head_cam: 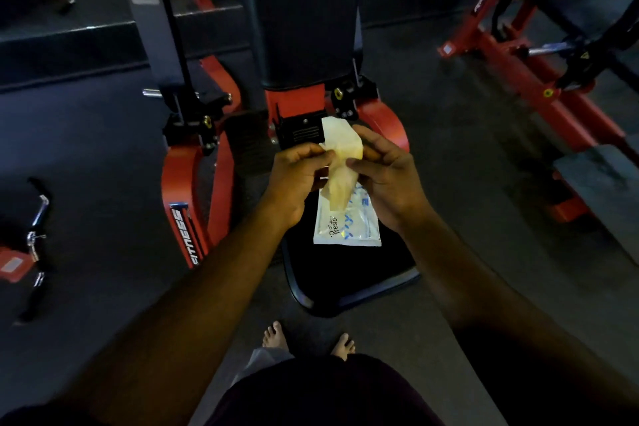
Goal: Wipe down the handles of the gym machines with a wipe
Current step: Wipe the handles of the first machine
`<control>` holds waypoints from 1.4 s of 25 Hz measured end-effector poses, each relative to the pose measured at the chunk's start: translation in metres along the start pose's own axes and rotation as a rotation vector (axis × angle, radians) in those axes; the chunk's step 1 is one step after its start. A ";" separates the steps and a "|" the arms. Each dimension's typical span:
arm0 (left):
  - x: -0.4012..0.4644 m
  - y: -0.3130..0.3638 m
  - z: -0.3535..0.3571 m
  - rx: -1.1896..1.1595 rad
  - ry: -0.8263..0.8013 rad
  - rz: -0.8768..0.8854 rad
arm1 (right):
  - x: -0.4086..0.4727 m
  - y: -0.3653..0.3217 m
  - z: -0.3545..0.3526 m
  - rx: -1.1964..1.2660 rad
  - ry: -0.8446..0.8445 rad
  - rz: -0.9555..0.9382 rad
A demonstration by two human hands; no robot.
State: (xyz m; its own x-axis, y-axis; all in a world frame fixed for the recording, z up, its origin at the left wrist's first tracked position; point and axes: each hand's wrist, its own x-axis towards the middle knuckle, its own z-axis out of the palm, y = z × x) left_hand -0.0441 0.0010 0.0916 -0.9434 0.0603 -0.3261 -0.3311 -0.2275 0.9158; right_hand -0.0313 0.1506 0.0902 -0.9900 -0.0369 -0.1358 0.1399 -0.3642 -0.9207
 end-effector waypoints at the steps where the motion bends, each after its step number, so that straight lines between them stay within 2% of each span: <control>1: -0.003 0.006 -0.003 -0.058 0.004 -0.037 | 0.002 -0.003 0.006 -0.047 0.024 -0.028; 3: -0.012 0.016 -0.010 -0.086 -0.020 -0.060 | 0.003 -0.010 0.022 -0.125 0.080 -0.084; 6: -0.028 0.033 -0.028 -0.032 0.015 0.052 | 0.005 -0.018 0.050 -0.124 0.016 -0.097; 11: -0.052 0.066 -0.079 -0.058 0.217 0.135 | 0.009 -0.014 0.097 -0.016 -0.157 0.114; 15: -0.082 0.082 -0.130 -0.089 0.215 0.171 | 0.006 0.000 0.143 -0.177 -0.344 0.249; 19: -0.115 0.094 -0.187 -0.209 0.204 0.223 | -0.006 0.023 0.207 -0.038 -0.583 0.340; 25: -0.161 0.110 -0.320 -0.077 0.378 0.355 | -0.030 0.066 0.333 0.055 -0.384 0.212; 29: -0.190 0.129 -0.406 0.134 0.366 0.417 | -0.056 0.090 0.420 0.073 -0.363 0.142; 35: -0.197 0.173 -0.507 0.524 0.313 0.467 | -0.064 0.112 0.515 -0.096 -0.243 0.004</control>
State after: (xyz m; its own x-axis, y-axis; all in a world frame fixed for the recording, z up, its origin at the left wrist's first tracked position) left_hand 0.0935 -0.5435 0.1955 -0.9640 -0.2249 0.1419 0.0609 0.3330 0.9410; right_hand 0.0396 -0.3667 0.1842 -0.9624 -0.2654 -0.0583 0.1333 -0.2743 -0.9524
